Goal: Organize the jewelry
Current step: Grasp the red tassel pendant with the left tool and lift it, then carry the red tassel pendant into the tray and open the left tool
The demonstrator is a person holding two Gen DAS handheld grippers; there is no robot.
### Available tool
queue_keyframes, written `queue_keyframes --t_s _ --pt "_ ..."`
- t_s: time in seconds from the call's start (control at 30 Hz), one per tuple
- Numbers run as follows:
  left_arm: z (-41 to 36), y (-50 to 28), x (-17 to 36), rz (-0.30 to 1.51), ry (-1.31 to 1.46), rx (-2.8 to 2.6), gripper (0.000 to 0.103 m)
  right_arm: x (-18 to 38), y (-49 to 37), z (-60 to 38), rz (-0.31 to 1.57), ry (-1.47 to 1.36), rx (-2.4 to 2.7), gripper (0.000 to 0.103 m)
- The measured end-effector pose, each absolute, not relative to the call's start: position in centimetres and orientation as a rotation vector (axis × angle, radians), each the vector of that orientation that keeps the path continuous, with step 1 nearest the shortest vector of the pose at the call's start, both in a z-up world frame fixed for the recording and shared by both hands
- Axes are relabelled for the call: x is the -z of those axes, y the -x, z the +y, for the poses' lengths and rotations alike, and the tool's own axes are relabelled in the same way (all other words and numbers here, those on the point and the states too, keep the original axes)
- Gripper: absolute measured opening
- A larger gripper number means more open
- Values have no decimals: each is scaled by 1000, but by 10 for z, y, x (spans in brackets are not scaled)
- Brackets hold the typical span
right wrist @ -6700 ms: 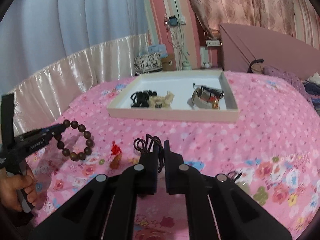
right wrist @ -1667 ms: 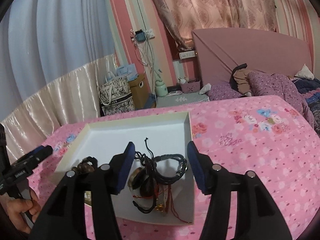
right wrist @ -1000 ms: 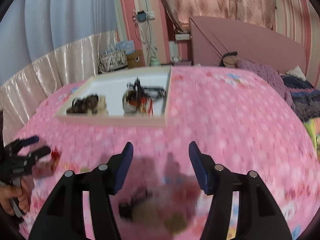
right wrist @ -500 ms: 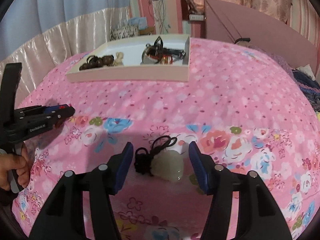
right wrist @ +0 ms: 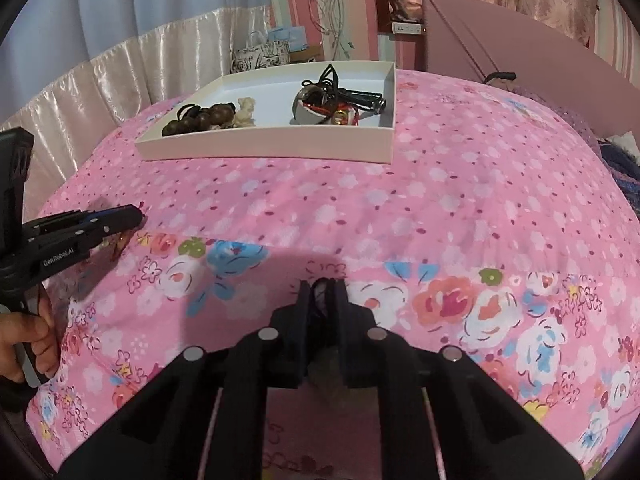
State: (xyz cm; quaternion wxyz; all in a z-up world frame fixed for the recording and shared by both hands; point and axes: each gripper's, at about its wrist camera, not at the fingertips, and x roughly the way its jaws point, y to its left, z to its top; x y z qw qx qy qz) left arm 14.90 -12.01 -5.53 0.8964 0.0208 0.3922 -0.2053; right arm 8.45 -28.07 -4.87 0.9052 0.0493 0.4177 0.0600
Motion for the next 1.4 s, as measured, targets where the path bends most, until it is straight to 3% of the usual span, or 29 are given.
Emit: queue_keyframes --t_s 0.07,0.77,1.4 --pt "-119 -149 55 807 -36 423 7 48 -83 -284 851 -121 -125 6" --pt "-93 -144 -6 657 -55 386 6 -4 -91 -300 673 -249 -185 3" --pt "-95 -230 -63 559 -21 371 6 -61 -182 -290 563 -188 -180 3"
